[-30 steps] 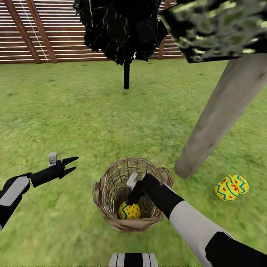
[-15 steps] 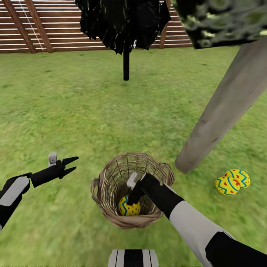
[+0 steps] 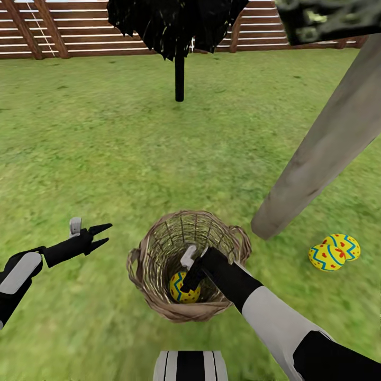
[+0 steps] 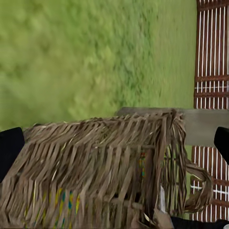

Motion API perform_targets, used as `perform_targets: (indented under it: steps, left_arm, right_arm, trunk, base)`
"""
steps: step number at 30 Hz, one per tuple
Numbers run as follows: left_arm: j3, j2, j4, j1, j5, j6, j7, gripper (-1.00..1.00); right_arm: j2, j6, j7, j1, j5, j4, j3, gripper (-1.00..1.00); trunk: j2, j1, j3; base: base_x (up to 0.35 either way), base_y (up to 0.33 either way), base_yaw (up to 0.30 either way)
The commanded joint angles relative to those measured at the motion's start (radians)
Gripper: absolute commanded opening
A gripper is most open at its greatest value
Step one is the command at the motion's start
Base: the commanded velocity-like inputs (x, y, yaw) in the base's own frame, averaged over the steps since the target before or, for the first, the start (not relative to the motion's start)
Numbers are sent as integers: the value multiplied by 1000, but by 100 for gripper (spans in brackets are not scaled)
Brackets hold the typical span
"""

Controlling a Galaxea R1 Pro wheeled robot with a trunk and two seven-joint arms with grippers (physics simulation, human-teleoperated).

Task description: Take the three Easter eggs out of the wicker basket on the lawn in the garden, then place them on the lawn next to a single tree (choose any tree) so that all three eggs are next to the same tree and none are left in the basket.

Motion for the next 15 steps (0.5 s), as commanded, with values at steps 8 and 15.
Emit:
perform_targets:
  steps: [8, 15]
  left_arm:
    - [-3, -6, 1, 25, 10, 3, -9, 100]
    - [-2, -43, -1, 27, 13, 3, -9, 100]
  right_arm:
    - [6, 6, 5, -24, 26, 0, 22, 100]
    - [17, 35, 11, -63, 65, 8, 51, 100]
  trunk:
    - [-1, 1, -8]
    - [-1, 1, -8]
  base:
    - [0, 0, 0]
    - [0, 0, 0]
